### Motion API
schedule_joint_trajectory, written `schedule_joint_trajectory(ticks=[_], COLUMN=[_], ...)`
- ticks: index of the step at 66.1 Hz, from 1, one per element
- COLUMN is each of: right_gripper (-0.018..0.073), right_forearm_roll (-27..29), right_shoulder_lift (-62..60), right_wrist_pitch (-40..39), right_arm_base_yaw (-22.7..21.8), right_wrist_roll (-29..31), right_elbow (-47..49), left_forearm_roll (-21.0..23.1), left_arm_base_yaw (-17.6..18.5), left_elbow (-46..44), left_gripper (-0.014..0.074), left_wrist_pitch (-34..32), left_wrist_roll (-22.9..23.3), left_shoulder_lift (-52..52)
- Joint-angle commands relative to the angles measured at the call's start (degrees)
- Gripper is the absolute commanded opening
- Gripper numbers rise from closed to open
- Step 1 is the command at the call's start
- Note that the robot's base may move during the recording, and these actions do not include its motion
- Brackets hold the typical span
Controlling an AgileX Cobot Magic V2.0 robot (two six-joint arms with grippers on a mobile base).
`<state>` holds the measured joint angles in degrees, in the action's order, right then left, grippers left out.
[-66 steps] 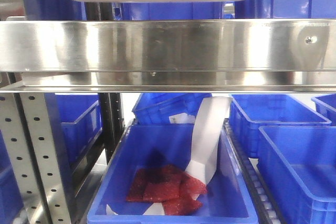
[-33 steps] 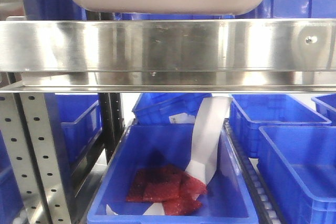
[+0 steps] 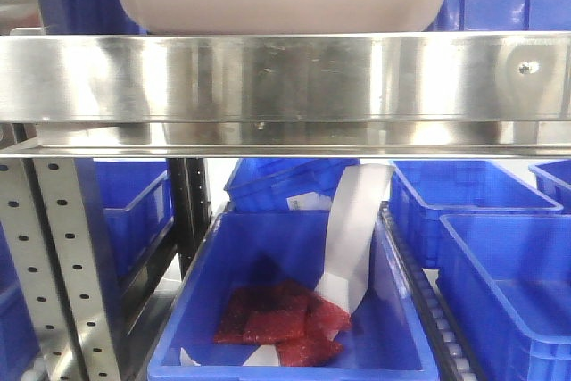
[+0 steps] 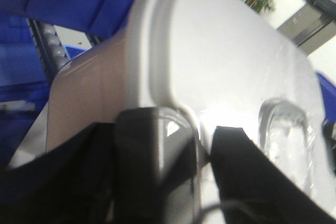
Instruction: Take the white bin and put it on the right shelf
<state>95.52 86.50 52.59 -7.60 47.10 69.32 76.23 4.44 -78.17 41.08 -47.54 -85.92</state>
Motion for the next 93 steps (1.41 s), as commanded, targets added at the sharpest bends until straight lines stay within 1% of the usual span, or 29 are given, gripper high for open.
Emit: schedule_joint_trajectory(ticks=[1,4,14,18,31,39,42,45,48,50,53,58,60,61,62,65,69,73,78,81,85,89,91,93], right_gripper=[0.0366,0.0389,0.0578,0.0627,0.0634,0.0633,0.0629,0.0608,0.0547,0.0501,0.0396,0.0174,0.0109,0.0084,0.0054,0.0053,0.0054,0.0054,0.0060,0.0062,0.0064,0.0064,0.0064,0.0064], right_forearm_roll=[5.46,5.29,2.89,1.52,-0.96,-1.42,-1.42,-1.42,-1.42,-1.42,-1.42,-1.42,-1.42,-1.42,-1.42,-1.42,-1.42,-1.42,-3.03,-6.22,-9.84,-13.11,-15.00,-16.44], right_shoulder_lift=[-2.67,-2.67,-2.67,-2.67,-2.67,-2.67,-2.67,-2.67,-2.67,-2.67,-2.67,-2.67,-2.67,-2.67,-2.67,-2.67,-2.61,-2.56,-2.97,-4.39,-7.06,-10.41,-12.09,-13.66], right_wrist_pitch=[1.95,1.49,-2.34,-4.44,-11.16,-11.76,-11.62,-11.62,-12.01,-12.16,-12.40,-12.45,-12.51,-12.58,-12.73,-13.10,-13.39,-12.79,-11.98,-13.04,-16.07,-20.85,-24.68,-26.88], right_arm_base_yaw=[0.48,0.48,0.42,0.42,0.42,0.30,0.30,0.30,0.30,0.30,0.30,0.30,0.30,0.30,0.30,0.30,0.30,0.30,0.30,0.47,0.69,1.36,1.84,2.17], right_wrist_roll=[1.13,1.13,1.13,1.13,1.13,1.18,1.39,2.10,2.62,2.75,3.00,3.06,3.06,3.06,3.06,3.06,3.06,3.06,3.17,3.44,3.44,3.44,3.44,3.44], right_elbow=[2.26,2.26,2.26,2.19,2.18,2.18,2.18,2.18,2.18,2.18,2.18,2.18,2.18,2.18,2.18,2.18,2.18,2.18,2.18,2.18,2.18,2.18,2.18,2.18], left_forearm_roll=[2.46,2.16,1.64,1.64,0.66,0.66,0.66,0.53,-0.02,-0.64,-1.21,-1.33,-1.22,-1.22,-1.22,-1.22,-0.90,-0.90,-1.04,-1.04,-1.84,-2.77,-3.82,-5.44], left_arm_base_yaw=[0.81,0.81,0.81,0.54,0.42,0.42,0.42,0.42,0.42,0.42,0.42,0.42,0.42,0.42,0.42,0.42,0.42,0.42,0.42,0.42,0.64,1.40,2.05,3.07], left_elbow=[-2.05,-1.93,-1.05,-0.68,-0.29,-0.29,-0.29,-0.29,-0.29,-0.29,-0.29,-0.29,-0.29,-0.29,-0.29,-0.29,-0.29,-0.29,-0.29,-0.41,-0.42,-0.42,-0.42,-0.42], left_gripper=[0.0366,0.0385,0.0390,0.0390,0.0390,0.0388,0.0375,0.0342,0.0289,0.0235,0.0143,-0.0052,-0.0115,-0.0136,-0.0130,-0.0111,-0.0119,-0.0118,-0.0118,-0.0118,-0.0118,-0.0118,-0.0118,-0.0118], left_wrist_pitch=[-0.62,-1.06,-4.49,-6.07,-9.80,-10.05,-10.05,-10.05,-10.05,-10.05,-10.05,-10.05,-10.05,-10.05,-10.05,-10.70,-12.53,-12.92,-12.92,-13.46,-16.51,-20.90,-23.49,-26.50], left_wrist_roll=[-1.60,-1.60,-1.60,-1.60,-1.60,-1.60,-1.60,-1.60,-1.60,-1.60,-1.60,-1.60,-1.60,-1.60,-1.60,-1.60,-1.60,-1.60,-1.60,-1.60,-0.25,0.65,0.65,0.65], left_shoulder_lift=[2.23,2.23,2.23,2.23,2.23,2.23,2.23,2.23,2.23,2.23,2.23,2.23,2.23,2.23,2.23,2.23,2.23,2.23,2.23,2.63,4.12,6.07,7.07,8.21])
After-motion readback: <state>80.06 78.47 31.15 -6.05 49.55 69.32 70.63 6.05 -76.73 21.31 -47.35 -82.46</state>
